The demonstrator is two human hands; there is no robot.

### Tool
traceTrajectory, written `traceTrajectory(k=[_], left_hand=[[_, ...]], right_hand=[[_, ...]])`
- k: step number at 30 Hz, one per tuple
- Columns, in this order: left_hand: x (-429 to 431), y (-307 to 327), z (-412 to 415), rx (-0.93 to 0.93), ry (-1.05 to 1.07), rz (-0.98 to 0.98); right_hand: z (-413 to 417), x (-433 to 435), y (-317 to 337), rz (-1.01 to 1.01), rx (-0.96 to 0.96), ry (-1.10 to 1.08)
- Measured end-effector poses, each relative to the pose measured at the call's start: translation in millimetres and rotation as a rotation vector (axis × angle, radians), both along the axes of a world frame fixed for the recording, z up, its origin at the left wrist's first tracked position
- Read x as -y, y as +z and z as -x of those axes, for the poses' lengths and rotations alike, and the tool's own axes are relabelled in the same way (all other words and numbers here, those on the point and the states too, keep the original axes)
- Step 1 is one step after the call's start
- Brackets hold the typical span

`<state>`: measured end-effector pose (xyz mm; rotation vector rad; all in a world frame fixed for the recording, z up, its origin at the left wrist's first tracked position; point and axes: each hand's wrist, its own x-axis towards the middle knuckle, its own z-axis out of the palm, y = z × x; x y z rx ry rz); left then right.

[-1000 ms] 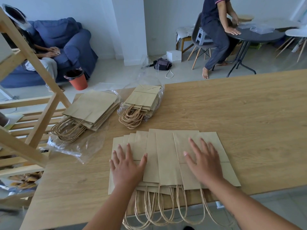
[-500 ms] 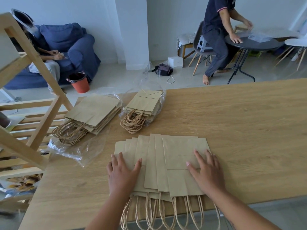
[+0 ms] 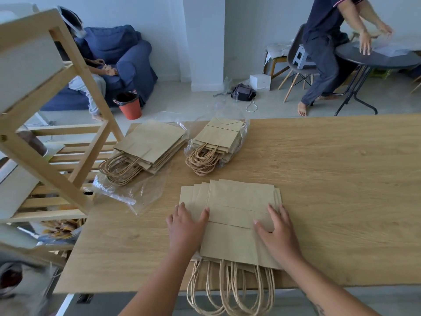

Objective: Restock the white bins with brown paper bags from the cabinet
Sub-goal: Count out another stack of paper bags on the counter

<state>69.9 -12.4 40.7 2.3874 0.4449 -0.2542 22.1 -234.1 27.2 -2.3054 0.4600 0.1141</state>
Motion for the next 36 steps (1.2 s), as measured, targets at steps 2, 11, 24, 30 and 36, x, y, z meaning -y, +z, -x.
traceTrajectory(k=[2, 11, 24, 30, 36], left_hand=[[0, 4, 1, 0.010, 0.017, 0.041], [-16, 16, 11, 0.038, 0.127, 0.276], [-27, 19, 25, 0.019, 0.218, 0.571], [-40, 16, 29, 0.021, 0.245, 0.673], [-39, 20, 46, -0.007, 0.233, 0.762]], right_hand=[[-4, -12, 5, -0.069, 0.016, 0.039], [-11, -37, 18, -0.244, -0.026, 0.019], [0, -52, 19, -0.419, -0.072, 0.048], [3, -42, 23, -0.485, -0.080, -0.022], [13, -53, 24, -0.545, -0.121, 0.001]])
